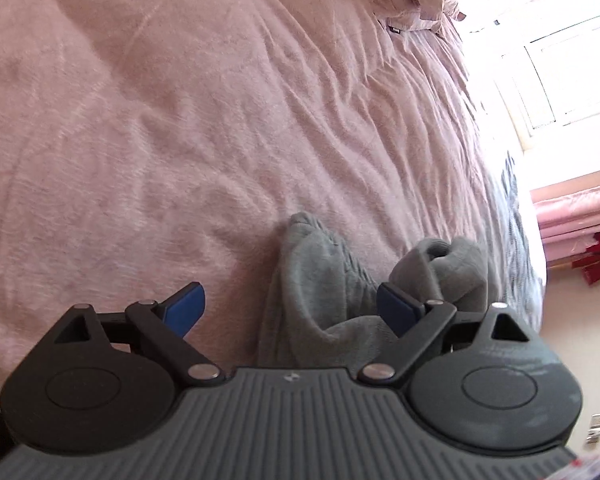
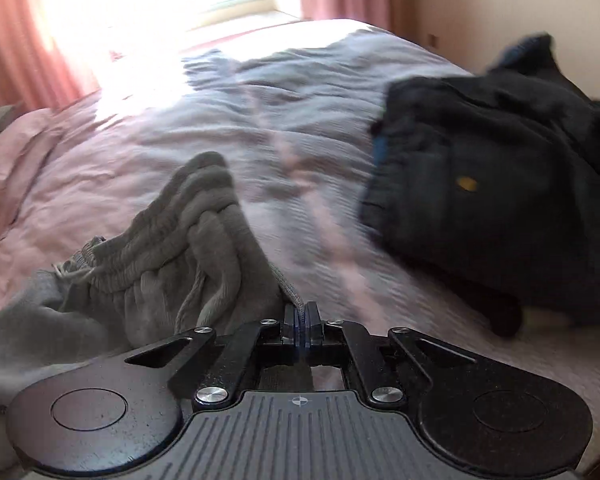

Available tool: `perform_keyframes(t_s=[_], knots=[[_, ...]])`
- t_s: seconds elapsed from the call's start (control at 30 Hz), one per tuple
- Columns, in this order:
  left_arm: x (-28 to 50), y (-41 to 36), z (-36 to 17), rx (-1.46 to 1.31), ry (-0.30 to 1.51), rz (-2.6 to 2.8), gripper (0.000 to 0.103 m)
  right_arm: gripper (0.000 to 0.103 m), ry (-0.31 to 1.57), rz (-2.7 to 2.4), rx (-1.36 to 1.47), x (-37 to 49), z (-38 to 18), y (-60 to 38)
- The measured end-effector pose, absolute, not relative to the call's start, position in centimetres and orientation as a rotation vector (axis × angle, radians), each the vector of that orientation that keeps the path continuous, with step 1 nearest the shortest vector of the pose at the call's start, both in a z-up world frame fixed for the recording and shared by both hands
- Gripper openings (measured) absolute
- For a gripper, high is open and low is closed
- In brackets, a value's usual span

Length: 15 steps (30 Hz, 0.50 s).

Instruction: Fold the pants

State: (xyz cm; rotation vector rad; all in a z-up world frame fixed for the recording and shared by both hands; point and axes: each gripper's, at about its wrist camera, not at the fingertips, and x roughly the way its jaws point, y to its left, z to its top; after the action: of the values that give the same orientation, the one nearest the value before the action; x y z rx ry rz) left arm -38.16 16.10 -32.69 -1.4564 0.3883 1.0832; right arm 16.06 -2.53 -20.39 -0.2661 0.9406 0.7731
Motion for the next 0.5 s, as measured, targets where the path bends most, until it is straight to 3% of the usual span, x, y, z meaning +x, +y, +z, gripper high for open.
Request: perform_keyframes(t_s=[0.1, 0.17, 0.2, 0.23, 0.33, 0.5], knots=[[-36.3, 16.8, -34.5, -1.505, 0.434, 1.053, 0.088, 0.0, 1.105, 0.678, -0.173, 17.7, -22.0, -7.1], [-35.2, 16.9, -35.3, -1.5, 0.464, 1.059, 0.064, 0.0, 1.191, 0.652, -0.086, 17.8, -23.2, -9.6], [-34.6, 17.1, -35.3, -1.486, 0.475, 1.054, 0.028, 0.0, 1.203, 0.661, -0.055, 17.6, -23.4, -10.0], [-34.1, 17.3, -35.1, -1.463, 0.501, 1.069, 0.018, 0.0, 1.202, 0.682, -0.026, 17.3, -23.4, -10.2], [-32.9, 18.1, -32.8, -1.368, 0.501, 1.108, 0.012, 0.0, 1.173, 0.794, 0.055, 17.5, -22.2, -8.9], [-31.1, 23.2, -24.2, -1.126, 0.462, 1.129, 0.01, 0.0, 1.045, 0.929, 0.202, 17.1, -17.8, -7.4]])
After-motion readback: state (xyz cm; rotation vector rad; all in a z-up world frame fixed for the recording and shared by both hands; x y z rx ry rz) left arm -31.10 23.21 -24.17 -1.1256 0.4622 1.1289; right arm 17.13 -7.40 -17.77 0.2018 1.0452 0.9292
